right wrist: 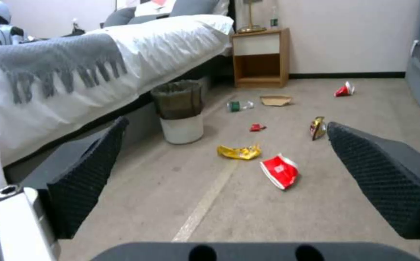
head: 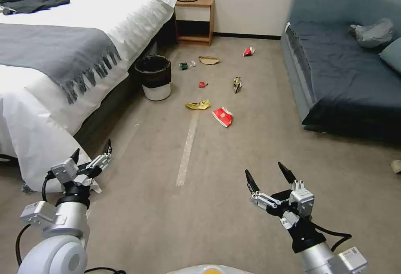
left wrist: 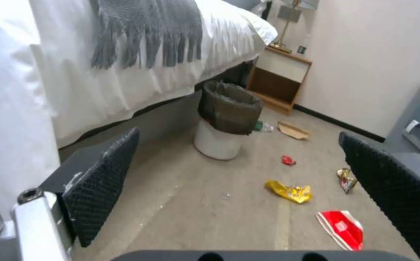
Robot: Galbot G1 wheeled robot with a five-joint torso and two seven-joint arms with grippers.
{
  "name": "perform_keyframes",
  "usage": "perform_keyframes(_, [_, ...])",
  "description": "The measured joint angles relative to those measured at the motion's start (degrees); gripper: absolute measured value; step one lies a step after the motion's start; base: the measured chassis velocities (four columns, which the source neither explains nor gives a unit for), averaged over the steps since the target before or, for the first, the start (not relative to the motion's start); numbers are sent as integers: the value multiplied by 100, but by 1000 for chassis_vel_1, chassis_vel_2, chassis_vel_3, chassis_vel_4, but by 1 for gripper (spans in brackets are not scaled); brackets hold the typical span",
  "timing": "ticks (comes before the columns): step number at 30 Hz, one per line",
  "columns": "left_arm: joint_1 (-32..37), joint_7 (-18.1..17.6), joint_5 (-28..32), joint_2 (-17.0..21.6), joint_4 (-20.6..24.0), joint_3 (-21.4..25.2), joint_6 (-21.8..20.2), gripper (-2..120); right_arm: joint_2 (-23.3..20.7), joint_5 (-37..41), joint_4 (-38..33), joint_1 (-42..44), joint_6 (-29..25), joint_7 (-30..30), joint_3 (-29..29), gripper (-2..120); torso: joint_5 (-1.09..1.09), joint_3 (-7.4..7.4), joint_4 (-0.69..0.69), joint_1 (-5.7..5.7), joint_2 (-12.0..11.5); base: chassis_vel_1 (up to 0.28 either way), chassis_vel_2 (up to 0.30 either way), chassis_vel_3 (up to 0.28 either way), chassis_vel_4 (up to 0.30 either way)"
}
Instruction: Pick up the trash can from the floor.
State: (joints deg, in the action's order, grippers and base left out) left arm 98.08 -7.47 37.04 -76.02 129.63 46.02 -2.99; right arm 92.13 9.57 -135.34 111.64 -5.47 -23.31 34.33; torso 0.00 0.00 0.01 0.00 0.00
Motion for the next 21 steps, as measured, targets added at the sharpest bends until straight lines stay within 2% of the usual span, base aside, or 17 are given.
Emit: perform_keyframes(21, [0,4,1,10,-41,-1,7,100,0,20,13,-6,-7,-57,5,100,-1,0,-1,0,0,-95,98,93,-92])
